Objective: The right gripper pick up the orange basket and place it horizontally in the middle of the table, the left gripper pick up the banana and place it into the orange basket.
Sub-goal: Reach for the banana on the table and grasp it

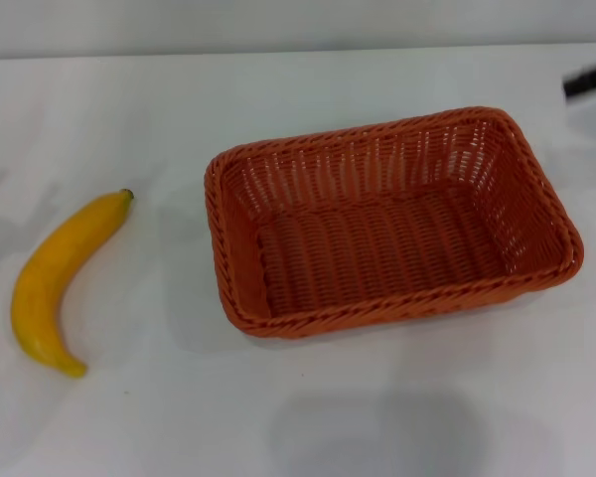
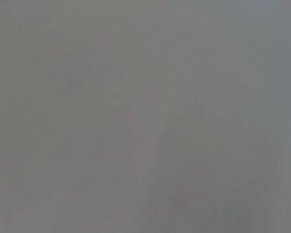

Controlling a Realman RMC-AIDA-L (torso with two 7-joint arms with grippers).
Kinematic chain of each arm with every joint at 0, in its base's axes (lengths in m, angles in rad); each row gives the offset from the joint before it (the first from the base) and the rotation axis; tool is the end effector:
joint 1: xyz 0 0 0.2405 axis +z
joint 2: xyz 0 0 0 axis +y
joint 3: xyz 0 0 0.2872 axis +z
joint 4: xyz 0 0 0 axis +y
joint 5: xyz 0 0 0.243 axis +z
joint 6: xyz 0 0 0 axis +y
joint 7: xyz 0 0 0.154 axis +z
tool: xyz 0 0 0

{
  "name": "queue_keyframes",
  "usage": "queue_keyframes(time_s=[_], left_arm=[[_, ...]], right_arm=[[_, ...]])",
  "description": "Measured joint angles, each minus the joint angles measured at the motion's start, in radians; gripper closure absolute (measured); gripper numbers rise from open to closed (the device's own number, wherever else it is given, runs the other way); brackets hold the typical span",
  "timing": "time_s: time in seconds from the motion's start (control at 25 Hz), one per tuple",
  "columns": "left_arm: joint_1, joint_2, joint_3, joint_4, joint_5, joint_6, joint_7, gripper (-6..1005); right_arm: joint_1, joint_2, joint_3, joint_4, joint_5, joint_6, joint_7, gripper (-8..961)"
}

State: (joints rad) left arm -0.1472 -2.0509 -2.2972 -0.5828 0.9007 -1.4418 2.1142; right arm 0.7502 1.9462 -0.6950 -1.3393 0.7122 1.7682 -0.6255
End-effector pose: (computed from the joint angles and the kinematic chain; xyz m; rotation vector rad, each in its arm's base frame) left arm -0.3895 0.3073 0.0831 -1.6800 -0.5517 -1.1475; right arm 0.1941 0.4428 0.1470 -2.3968 1.1856 0.1564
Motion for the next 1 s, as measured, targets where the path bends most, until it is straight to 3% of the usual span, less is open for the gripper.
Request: queue_keyframes(time_s=[0.16, 0.28, 0.44, 0.68, 0.84, 1.0], left_arm=[[0.019, 0.0, -0.002, -0.055, 0.062, 0.007, -0.093, 194], [0.051, -0.003, -0.002, -0.154, 0.137, 0.037, -0.234, 194], [0.093, -0.02, -0.045, -0.346, 0.313, 0.062, -0.524, 194], [0.093, -0.025, -0.101, -0.621, 0.625, 0.025, -1.036, 194], [0.044, -0.008, -0.118, -0.816, 0.902, -0.03, -1.385, 193], [-0.088, 0.019, -0.184, -0.908, 1.221, -0.198, -1.617, 193]], right_arm=[[-0.06, -0.002, 0.126, 0.008, 0.19, -0.101, -0.205, 279], [-0.135, -0.002, 0.146, 0.031, 0.329, -0.208, -0.362, 255], [-0.206, -0.002, 0.148, 0.084, 0.432, -0.345, -0.525, 255], [-0.234, 0.004, 0.15, 0.126, 0.451, -0.467, -0.653, 255], [-0.242, 0.009, 0.151, 0.148, 0.461, -0.533, -0.719, 256], [-0.26, 0.011, 0.157, 0.16, 0.49, -0.582, -0.77, 256]])
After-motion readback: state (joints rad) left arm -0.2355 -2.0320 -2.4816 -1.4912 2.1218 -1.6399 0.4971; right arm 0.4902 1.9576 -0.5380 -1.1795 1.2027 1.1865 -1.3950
